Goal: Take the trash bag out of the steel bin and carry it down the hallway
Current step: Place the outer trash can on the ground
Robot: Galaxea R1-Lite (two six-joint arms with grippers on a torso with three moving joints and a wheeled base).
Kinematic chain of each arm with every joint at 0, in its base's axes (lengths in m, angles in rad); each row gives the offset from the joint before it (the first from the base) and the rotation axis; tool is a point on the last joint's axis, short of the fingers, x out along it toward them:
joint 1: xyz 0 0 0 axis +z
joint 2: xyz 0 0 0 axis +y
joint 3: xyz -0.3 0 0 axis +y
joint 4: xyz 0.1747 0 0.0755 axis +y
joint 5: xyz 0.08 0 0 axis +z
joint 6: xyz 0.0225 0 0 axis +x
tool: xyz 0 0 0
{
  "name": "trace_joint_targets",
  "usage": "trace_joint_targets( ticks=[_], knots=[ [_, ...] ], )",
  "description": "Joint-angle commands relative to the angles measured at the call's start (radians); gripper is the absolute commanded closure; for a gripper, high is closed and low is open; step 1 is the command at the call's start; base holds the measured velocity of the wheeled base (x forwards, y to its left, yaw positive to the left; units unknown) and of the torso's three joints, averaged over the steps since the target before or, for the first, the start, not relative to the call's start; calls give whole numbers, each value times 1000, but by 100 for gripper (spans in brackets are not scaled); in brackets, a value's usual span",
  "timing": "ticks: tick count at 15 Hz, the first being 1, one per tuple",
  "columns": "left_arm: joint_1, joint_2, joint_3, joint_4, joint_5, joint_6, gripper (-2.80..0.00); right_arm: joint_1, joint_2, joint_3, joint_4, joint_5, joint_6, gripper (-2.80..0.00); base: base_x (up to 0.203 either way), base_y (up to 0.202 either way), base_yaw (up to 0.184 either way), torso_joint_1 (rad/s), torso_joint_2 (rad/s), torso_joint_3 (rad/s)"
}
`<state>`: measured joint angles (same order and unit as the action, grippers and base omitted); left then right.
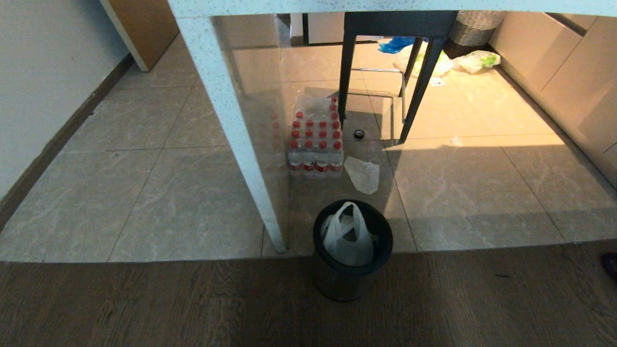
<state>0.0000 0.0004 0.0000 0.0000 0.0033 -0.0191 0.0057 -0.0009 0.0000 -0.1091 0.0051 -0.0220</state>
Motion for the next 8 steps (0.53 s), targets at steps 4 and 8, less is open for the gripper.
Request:
trace_joint_targets(
  ticks=[4, 8],
  knots=[
    [0, 0, 0, 0, 0, -2, 0, 0, 1, 40, 0, -4, 7, 0, 0, 0, 0, 0, 0, 0],
    [0, 0, 0, 0, 0, 16, 0, -1, 1, 40, 0, -2, 5, 0, 0, 0, 0, 0, 0, 0]
  ],
)
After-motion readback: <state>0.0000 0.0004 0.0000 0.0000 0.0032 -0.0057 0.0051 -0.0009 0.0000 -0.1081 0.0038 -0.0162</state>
